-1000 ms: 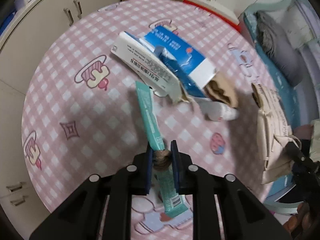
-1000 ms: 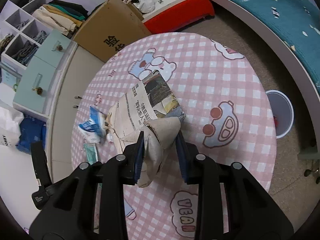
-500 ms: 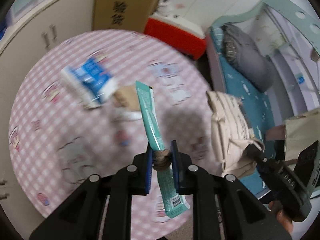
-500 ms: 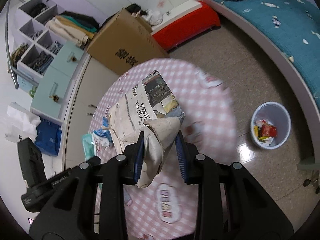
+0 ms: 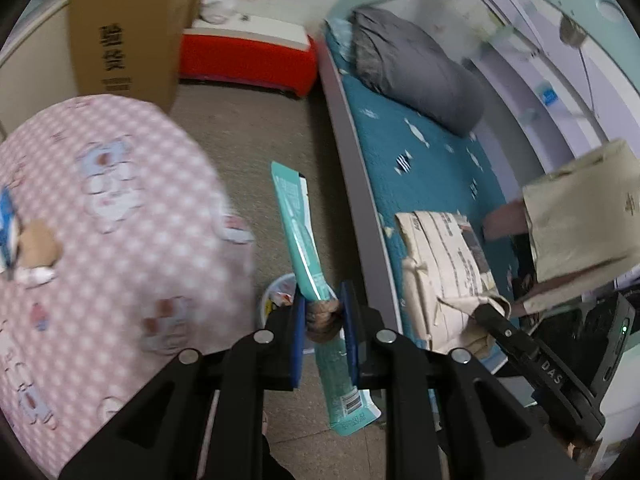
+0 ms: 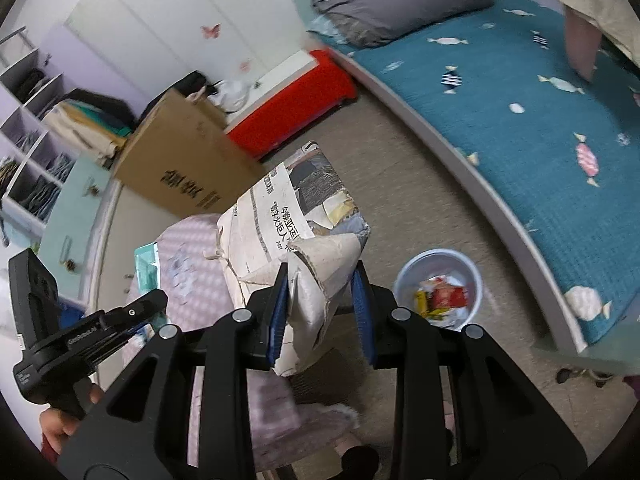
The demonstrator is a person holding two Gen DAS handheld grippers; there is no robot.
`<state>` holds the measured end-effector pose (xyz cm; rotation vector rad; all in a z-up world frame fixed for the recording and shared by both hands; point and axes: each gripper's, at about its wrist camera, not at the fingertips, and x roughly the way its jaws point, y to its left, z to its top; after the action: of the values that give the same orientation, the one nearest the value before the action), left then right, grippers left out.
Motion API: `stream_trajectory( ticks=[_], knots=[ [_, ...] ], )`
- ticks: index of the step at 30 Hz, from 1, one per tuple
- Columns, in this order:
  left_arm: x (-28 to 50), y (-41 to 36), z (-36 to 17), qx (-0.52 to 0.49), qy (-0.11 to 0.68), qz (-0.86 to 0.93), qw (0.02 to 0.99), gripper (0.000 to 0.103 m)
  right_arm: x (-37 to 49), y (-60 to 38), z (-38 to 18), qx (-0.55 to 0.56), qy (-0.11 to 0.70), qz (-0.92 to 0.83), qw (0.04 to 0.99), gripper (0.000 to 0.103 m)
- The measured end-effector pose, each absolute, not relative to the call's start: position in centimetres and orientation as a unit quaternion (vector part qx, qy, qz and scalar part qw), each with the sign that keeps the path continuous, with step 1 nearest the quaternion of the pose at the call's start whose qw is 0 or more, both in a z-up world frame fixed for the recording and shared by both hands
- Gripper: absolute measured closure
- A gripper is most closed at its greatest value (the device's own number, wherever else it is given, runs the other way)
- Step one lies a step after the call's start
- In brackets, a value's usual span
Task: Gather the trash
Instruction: 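Carry the teal strip and newspaper over the blue bucket and open both tools, then grasp the blue-white box with the left tool while the right tool grasps the beige cloth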
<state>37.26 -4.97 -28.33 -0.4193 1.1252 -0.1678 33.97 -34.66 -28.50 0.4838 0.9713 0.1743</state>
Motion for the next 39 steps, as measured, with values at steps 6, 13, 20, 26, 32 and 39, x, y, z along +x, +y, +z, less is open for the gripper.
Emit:
stream_trajectory(
  ticks=[6, 13, 20, 26, 32, 39],
  knots=[
    [40.1, -9.4, -30.1, -0.166, 0.555, -0.089, 0.81, 0.087, 37.2, -38.5, -33.0, 0.23, 0.498, 0.05, 0.835, 0.031],
    [41.6, -13.4, -31.7, -0.138, 0.58, -0.102, 0.796, 0.087, 36.6, -40.9, -34.8, 0.253, 0.513, 0.048, 0.819, 0.031],
    [42.6, -17.3, -33.1, -0.119, 0.597, -0.123, 0.784, 0.087, 35.4, -42.2, -33.0, 0.228, 0.496, 0.028, 0.838, 0.03],
    [43.2, -20.5, -32.9, -0.104, 0.598, -0.143, 0.782, 0.086, 34.5, -43.6, -30.9, 0.213, 0.464, 0.009, 0.86, 0.029],
    [43.9, -20.5, -32.3, -0.107, 0.597, -0.128, 0.785, 0.025, 34.0, -44.8, -29.3, 0.214, 0.441, -0.007, 0.872, 0.027],
    [42.2, -16.3, -30.6, -0.146, 0.58, -0.097, 0.796, 0.025, 33.6, -42.5, -29.0, 0.212, 0.448, 0.01, 0.869, 0.027]
  ],
)
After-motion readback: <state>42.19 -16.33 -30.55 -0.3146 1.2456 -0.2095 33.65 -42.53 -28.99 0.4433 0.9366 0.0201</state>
